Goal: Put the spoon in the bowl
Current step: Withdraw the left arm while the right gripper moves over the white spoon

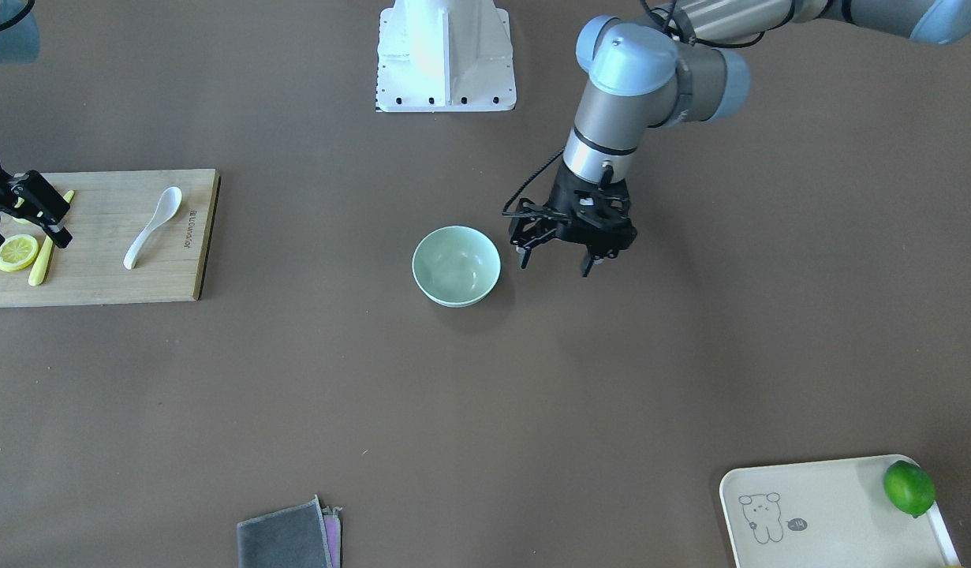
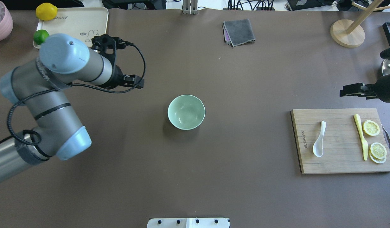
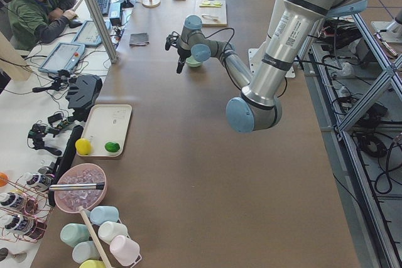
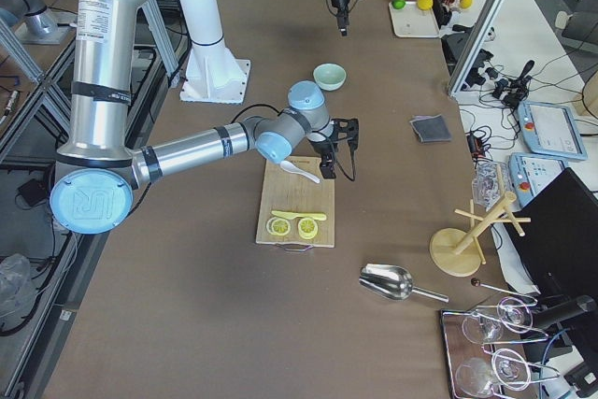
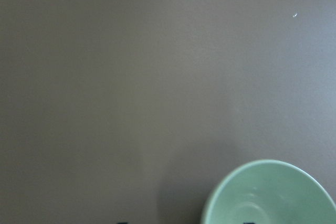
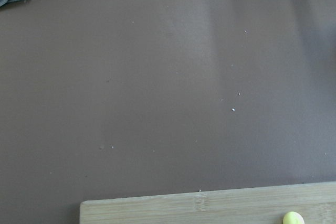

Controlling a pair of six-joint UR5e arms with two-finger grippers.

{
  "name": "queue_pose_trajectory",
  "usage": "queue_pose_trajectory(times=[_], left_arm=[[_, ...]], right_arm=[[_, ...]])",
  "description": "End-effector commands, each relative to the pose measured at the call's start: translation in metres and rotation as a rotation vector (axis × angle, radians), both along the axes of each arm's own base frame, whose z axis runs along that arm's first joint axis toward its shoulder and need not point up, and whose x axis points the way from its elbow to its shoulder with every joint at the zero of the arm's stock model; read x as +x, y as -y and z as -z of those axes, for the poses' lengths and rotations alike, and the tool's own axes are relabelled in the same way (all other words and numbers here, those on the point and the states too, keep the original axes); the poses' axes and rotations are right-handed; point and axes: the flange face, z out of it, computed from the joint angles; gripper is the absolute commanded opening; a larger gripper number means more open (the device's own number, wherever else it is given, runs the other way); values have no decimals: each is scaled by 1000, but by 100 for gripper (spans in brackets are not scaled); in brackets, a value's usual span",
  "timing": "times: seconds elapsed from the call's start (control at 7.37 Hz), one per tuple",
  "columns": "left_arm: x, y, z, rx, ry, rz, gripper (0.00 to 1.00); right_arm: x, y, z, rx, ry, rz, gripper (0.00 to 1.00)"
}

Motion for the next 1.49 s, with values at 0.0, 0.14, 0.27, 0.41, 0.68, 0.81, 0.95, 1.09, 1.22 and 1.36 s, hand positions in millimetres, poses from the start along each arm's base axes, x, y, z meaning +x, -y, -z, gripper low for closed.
queue_pose_trajectory(times=[0.0, 0.14, 0.27, 0.41, 0.68, 0.81, 0.95, 1.09, 1.22, 1.36], left_arm=[[-130, 25, -89, 54, 95, -118, 99], [-191, 43, -140, 123, 184, -177, 99], [-230, 50, -168, 140, 205, -207, 99], [-235, 49, -172, 135, 206, -204, 99], [-234, 48, -172, 131, 204, -202, 99], [-234, 49, -171, 133, 204, -200, 99], [-234, 48, -172, 133, 204, -200, 99], [-235, 48, -171, 136, 203, -199, 99], [-235, 47, -171, 134, 203, -200, 99], [-235, 47, -171, 135, 204, -200, 99]], right_arm=[[-25, -14, -8, -123, 17, -93, 99], [-38, -22, -11, -169, 22, -128, 99], [-64, -33, -14, -167, -7, -160, 99], [-89, -46, -15, -170, -18, -197, 97], [-121, -70, -18, -139, -44, -221, 97], [-123, -71, -19, -135, -47, -217, 89], [-123, -74, -22, -137, -53, -214, 84], [-123, -79, -28, -140, -67, -210, 83], [-127, -81, -30, -137, -75, -207, 81], [-130, -85, -33, -128, -88, -206, 78]])
